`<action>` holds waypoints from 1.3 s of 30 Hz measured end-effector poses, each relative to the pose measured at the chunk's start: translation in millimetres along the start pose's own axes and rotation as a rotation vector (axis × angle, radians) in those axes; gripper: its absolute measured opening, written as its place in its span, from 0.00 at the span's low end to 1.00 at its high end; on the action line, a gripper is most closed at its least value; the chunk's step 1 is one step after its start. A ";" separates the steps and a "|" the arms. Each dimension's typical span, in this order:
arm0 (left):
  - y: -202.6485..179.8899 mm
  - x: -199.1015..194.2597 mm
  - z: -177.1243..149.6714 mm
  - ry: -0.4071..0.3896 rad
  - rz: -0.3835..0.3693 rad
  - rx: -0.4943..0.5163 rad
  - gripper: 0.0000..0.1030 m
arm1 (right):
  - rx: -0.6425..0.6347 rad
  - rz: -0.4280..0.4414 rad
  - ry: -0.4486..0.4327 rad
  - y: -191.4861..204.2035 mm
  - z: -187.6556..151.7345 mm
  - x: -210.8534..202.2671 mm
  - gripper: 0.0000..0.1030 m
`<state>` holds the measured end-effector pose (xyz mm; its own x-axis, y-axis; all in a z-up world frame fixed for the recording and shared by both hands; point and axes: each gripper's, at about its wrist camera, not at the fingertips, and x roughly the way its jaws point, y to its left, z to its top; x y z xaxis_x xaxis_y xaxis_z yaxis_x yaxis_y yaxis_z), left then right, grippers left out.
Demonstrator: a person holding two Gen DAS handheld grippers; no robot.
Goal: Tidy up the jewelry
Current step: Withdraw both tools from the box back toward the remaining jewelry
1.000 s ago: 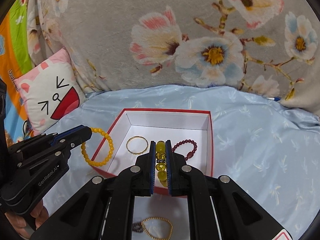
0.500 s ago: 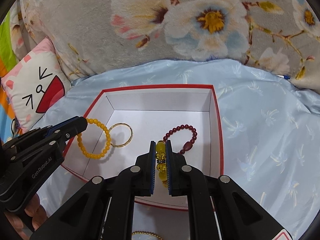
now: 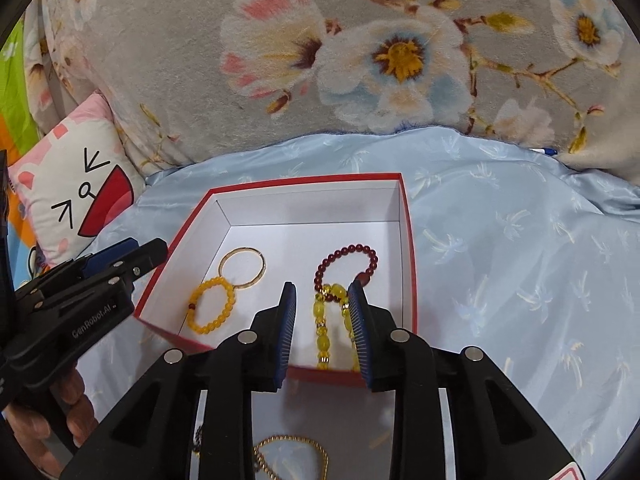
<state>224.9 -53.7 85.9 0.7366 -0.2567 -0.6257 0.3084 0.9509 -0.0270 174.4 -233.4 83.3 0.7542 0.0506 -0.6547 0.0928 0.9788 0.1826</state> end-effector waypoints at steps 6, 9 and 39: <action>8.9 -23.8 -22.2 0.004 0.010 -0.006 0.44 | -0.006 -0.001 0.008 1.3 -26.5 -24.5 0.32; 15.3 -36.6 -44.2 0.028 0.014 0.002 0.45 | -0.011 -0.008 0.015 2.0 -45.1 -38.0 0.32; 19.5 -93.1 -175.7 0.163 -0.022 -0.067 0.45 | -0.050 0.026 0.147 33.2 -171.6 -85.2 0.33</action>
<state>56.5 19.1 6.6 0.6214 -0.2509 -0.7422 0.2785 0.9562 -0.0901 1.7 -171.2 19.3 0.6526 0.1011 -0.7510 0.0388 0.9853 0.1664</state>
